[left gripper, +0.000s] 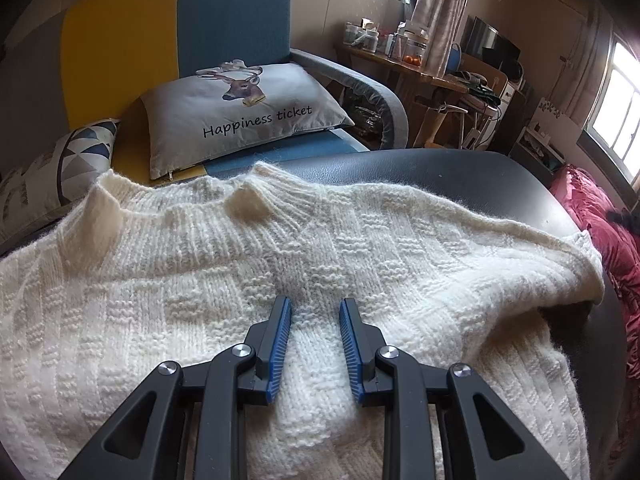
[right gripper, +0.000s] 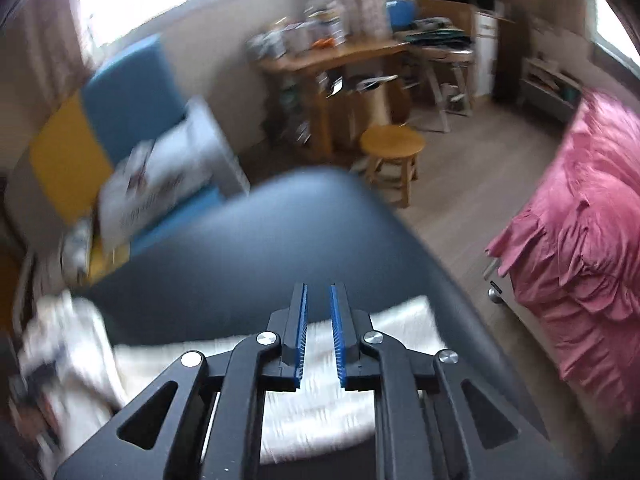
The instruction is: Fold clothes
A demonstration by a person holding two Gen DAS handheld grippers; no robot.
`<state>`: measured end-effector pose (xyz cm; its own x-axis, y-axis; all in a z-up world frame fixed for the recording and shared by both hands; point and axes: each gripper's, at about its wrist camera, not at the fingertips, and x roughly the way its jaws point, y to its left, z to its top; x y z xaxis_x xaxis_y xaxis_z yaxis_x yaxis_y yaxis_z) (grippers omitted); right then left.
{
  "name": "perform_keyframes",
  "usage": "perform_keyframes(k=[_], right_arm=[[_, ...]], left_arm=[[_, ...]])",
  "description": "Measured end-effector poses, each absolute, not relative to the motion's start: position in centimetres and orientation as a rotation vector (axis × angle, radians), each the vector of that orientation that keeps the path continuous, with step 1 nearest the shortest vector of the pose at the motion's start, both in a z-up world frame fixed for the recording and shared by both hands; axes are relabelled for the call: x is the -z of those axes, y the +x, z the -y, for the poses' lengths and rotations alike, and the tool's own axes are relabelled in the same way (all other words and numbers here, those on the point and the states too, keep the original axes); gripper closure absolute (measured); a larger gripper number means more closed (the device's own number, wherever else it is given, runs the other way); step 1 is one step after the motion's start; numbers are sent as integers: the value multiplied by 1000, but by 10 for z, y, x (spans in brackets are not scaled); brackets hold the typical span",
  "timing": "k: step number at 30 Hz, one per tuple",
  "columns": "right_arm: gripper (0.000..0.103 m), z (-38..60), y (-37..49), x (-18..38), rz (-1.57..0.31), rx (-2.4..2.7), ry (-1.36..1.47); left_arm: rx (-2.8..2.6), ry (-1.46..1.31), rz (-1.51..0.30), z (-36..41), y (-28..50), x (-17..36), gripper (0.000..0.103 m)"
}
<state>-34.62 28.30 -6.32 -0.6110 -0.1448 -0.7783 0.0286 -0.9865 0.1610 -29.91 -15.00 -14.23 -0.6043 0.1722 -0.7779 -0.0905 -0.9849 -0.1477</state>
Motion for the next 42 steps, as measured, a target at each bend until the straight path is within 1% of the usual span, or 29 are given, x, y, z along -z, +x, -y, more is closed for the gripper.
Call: perform_keyframes(k=[1,2,3,5,6,7,8,9,11,14,16,17,18,19,21,26,29,32,34,35,36,40,42], right_arm=[[85,-276,-337,70,158,2699,1341],[78,-270,-327,76,114,2668,1344],[75,-263,-317,82,72,2637,1348],[63,-242,-299,90,-32,2571,1334],[60,-231,-290,93,-85,2537,1324],[54,-220,-281,97,-136,2502,1315],[51,-203,-271,100,-230,2457,1295],[51,-187,-261,101,-319,2424,1270],[47,-164,-259,108,-436,2389,1249],[46,-131,-260,121,-596,2337,1223],[47,-112,-265,132,-706,2326,1215],[62,-107,-269,137,-754,2344,1217],[83,-104,-274,142,-793,2355,1231],[96,-102,-279,146,-831,2362,1249],[96,-103,-285,140,-826,2390,1231],[96,-108,-304,99,-746,2474,1166],[96,-107,-332,86,-649,2485,1221],[96,-104,-364,90,-611,2486,1300],[96,-100,-379,100,-596,2464,1365],[96,-96,-388,108,-601,2448,1404],[96,-94,-395,116,-609,2430,1439],[92,-85,-405,134,-638,2429,1479],[90,-85,-407,135,-611,2443,1475]], left_arm=[[-2687,-1321,131,150,-299,142,78],[-2687,-1323,121,148,-300,141,78],[-2686,-1326,106,147,-300,140,78],[-2671,-1347,73,145,-302,138,78],[-2659,-1357,70,145,-303,134,78],[-2649,-1342,77,145,-303,130,79],[-2640,-1327,85,144,-303,125,79],[-2630,-1312,91,144,-303,121,79],[-2623,-1294,61,139,-305,115,79],[-2596,-1347,17,132,-318,124,79],[-2590,-1370,-15,129,-323,134,78],[-2600,-1354,-18,128,-321,135,78],[-2609,-1339,-19,128,-320,136,78],[-2612,-1335,-10,128,-318,136,78],[-2617,-1324,-2,129,-316,137,78],[-2645,-1341,28,129,-314,134,78],[-2679,-1314,43,131,-319,121,79],[-2629,-1434,43,135,-342,129,79],[-2609,-1485,33,139,-352,136,81],[-2599,-1516,62,141,-355,136,81],[-2604,-1521,83,142,-354,137,81],[-2681,-1435,4,137,-342,138,81],[-2712,-1392,-23,136,-335,135,82]])
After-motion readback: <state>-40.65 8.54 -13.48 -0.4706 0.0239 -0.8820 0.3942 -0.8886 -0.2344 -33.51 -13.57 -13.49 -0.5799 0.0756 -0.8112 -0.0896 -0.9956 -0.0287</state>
